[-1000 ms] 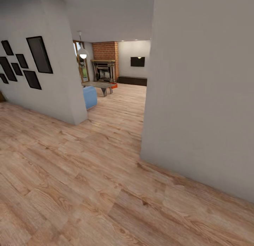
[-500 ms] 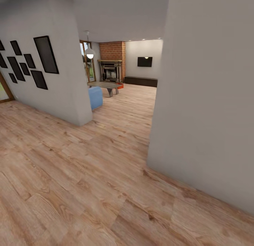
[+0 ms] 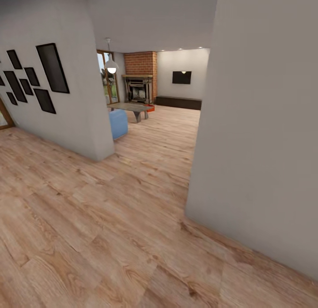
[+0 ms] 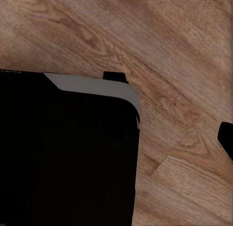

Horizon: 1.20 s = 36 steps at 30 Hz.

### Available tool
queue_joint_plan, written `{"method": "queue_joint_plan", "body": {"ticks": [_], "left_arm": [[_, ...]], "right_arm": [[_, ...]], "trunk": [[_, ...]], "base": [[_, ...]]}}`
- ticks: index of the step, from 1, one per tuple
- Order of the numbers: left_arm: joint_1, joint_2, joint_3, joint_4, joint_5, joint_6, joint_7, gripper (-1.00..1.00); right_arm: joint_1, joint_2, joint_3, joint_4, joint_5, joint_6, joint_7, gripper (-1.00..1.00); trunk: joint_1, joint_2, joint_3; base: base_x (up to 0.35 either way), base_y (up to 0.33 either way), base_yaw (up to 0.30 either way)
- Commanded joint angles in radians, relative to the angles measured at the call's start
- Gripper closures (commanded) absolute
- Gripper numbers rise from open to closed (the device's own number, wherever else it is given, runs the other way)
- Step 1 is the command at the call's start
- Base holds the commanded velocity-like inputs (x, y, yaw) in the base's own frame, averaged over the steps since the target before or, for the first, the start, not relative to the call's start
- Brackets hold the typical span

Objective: Move the two storage containers from the living room to the garage. In the garage, place one container on the floor and stack the other container on top of it (either order is fine).

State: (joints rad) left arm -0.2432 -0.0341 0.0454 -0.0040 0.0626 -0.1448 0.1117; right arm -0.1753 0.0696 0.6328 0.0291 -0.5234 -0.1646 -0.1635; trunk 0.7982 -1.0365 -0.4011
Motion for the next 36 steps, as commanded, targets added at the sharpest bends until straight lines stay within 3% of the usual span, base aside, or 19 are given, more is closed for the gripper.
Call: {"method": "queue_joint_plan", "body": {"ticks": [1,26,36], "left_arm": [[-0.001,0.0,0.004,0.001,0.006,-0.004,0.0,-1.0],[-0.001,-0.001,0.004,0.001,0.006,-0.004,0.0,-1.0],[-0.001,-0.001,0.004,0.0,0.006,-0.004,0.001,-1.0]], "right_arm": [[-0.001,0.001,0.008,0.003,-0.009,-0.005,-0.001,-1.0],[-0.001,0.001,0.008,0.003,-0.01,-0.005,-0.001,-1.0],[-0.001,0.001,0.008,0.003,-0.01,-0.006,-0.001,-1.0]], "trunk": [[0.001,-0.001,-0.001],[0.001,-0.001,-0.001],[0.001,-0.001,-0.001]], "base": [[0.323,0.0,0.0],[0.323,0.0,0.001],[0.323,0.0,0.221]]}}
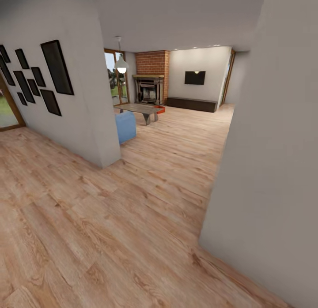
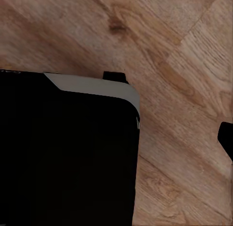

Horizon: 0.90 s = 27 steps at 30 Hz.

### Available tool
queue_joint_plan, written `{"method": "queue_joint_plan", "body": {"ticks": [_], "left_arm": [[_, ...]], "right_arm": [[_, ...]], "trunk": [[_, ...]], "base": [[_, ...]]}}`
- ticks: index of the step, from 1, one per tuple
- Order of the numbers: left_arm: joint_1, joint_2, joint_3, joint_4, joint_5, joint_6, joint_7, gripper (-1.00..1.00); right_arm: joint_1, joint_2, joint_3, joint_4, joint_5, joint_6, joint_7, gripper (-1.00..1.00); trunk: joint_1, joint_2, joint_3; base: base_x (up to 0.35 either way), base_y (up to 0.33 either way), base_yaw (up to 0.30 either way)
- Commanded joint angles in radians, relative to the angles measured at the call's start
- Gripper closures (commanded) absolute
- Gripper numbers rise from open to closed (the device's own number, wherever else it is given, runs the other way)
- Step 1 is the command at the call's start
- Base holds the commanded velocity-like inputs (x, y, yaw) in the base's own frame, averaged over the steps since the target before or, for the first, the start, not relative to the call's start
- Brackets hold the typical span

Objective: Move the two storage containers from the living room to the garage. In the garage, place one container on the floor and stack the other container on top of it (either order is fine).

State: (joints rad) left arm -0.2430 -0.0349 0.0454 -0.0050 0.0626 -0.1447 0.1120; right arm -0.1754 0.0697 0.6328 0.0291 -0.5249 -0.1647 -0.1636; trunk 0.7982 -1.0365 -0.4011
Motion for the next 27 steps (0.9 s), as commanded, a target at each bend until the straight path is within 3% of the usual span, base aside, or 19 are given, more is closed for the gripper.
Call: {"method": "queue_joint_plan", "body": {"ticks": [1,6,27], "left_arm": [[-0.001,0.0,0.004,0.001,0.006,-0.004,0.001,-1.0],[-0.001,0.0,0.004,0.002,0.006,-0.004,0.0,-1.0],[-0.001,0.0,0.004,0.001,0.006,-0.004,0.0,-1.0]], "right_arm": [[-0.001,0.001,0.008,0.003,-0.009,-0.006,-0.001,-1.0],[-0.001,0.001,0.008,0.003,-0.009,-0.006,-0.001,-1.0],[-0.001,0.001,0.008,0.003,-0.016,-0.006,-0.001,-1.0]], "trunk": [[0.001,-0.001,-0.001],[0.001,-0.001,-0.001],[0.001,-0.001,-0.001]], "base": [[0.323,0.0,0.268],[0.323,0.0,0.187],[0.323,0.0,0.004]]}}
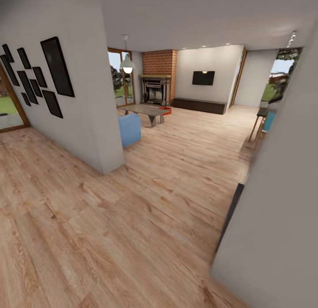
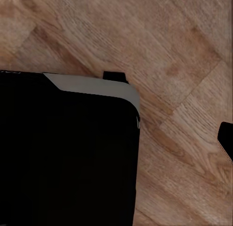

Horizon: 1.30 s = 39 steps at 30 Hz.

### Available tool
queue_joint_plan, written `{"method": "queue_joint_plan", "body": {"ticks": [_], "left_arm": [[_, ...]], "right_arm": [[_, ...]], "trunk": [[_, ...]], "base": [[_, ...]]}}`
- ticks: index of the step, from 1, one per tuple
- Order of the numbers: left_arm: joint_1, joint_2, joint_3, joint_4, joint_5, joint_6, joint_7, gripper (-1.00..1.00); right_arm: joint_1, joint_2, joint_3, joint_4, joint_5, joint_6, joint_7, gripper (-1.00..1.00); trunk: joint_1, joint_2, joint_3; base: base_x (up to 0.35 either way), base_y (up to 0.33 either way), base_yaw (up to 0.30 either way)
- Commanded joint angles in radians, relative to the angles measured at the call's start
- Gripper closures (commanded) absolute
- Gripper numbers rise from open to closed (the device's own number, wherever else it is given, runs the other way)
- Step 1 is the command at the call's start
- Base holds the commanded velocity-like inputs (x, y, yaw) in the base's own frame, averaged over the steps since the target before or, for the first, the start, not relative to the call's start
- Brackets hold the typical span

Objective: Move the two storage containers from the living room to the garage. In the garage, place one container on the floor and stack the other container on top of it (either order is fine).

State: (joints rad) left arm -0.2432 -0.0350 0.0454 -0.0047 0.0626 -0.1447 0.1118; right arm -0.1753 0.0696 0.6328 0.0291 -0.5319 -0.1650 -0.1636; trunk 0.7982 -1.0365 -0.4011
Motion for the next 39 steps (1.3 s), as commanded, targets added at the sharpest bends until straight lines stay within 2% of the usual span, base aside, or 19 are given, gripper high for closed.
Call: {"method": "queue_joint_plan", "body": {"ticks": [1,39], "left_arm": [[-0.001,0.0,0.004,0.001,0.006,-0.004,0.0,-1.0],[-0.001,0.0,0.004,0.002,0.006,-0.004,0.0,-1.0]], "right_arm": [[-0.001,0.001,0.008,0.003,-0.01,-0.005,-0.001,-1.0],[-0.001,0.001,0.008,0.003,-0.005,-0.004,-0.001,-1.0]], "trunk": [[0.001,-0.001,-0.001],[0.001,-0.001,-0.001]], "base": [[0.323,0.0,0.0],[0.323,0.0,0.0]]}}
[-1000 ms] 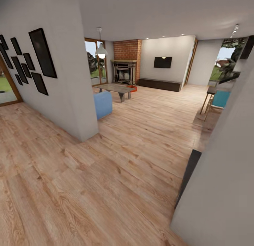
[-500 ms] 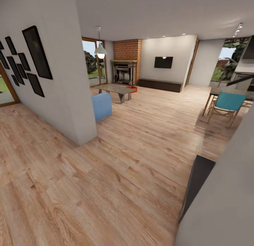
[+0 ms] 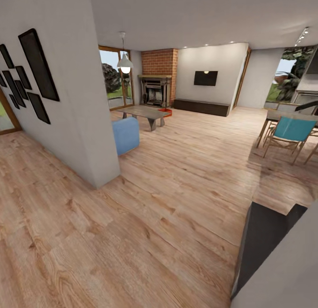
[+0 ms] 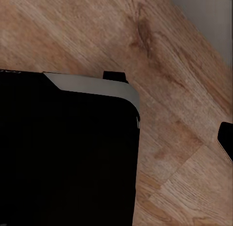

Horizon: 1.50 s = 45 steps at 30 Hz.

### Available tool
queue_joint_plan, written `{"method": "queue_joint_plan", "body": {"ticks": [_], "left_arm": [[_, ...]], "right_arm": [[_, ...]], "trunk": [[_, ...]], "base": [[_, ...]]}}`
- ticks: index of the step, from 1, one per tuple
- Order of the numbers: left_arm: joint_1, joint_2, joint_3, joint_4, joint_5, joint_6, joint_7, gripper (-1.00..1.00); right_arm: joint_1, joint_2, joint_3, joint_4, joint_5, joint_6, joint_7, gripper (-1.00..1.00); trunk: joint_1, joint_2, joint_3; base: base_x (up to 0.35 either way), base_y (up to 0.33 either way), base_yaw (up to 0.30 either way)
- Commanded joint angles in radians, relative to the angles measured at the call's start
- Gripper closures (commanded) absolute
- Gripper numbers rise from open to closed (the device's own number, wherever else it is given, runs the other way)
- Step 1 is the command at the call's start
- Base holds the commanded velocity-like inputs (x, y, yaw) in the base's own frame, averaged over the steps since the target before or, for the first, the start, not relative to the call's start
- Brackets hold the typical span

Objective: Move the two storage containers from the living room to the garage. In the garage, place one container on the floor and stack the other container on top of it (either order is fine).

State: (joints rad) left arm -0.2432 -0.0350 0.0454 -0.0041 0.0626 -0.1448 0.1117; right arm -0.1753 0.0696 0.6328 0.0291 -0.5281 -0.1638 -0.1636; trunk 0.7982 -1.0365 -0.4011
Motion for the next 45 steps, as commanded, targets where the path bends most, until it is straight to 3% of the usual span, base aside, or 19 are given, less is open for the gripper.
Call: {"method": "queue_joint_plan", "body": {"ticks": [1,45], "left_arm": [[-0.001,0.0,0.004,0.001,0.006,-0.004,0.0,-1.0],[-0.001,0.0,0.005,0.001,0.006,-0.004,-0.001,-1.0]], "right_arm": [[-0.001,0.001,0.008,0.003,-0.009,-0.005,-0.001,-1.0],[-0.001,0.001,0.008,0.003,-0.009,-0.006,-0.001,-1.0]], "trunk": [[0.001,-0.001,-0.001],[0.001,-0.001,-0.001]], "base": [[0.323,0.0,0.0],[0.323,0.0,0.0]]}}
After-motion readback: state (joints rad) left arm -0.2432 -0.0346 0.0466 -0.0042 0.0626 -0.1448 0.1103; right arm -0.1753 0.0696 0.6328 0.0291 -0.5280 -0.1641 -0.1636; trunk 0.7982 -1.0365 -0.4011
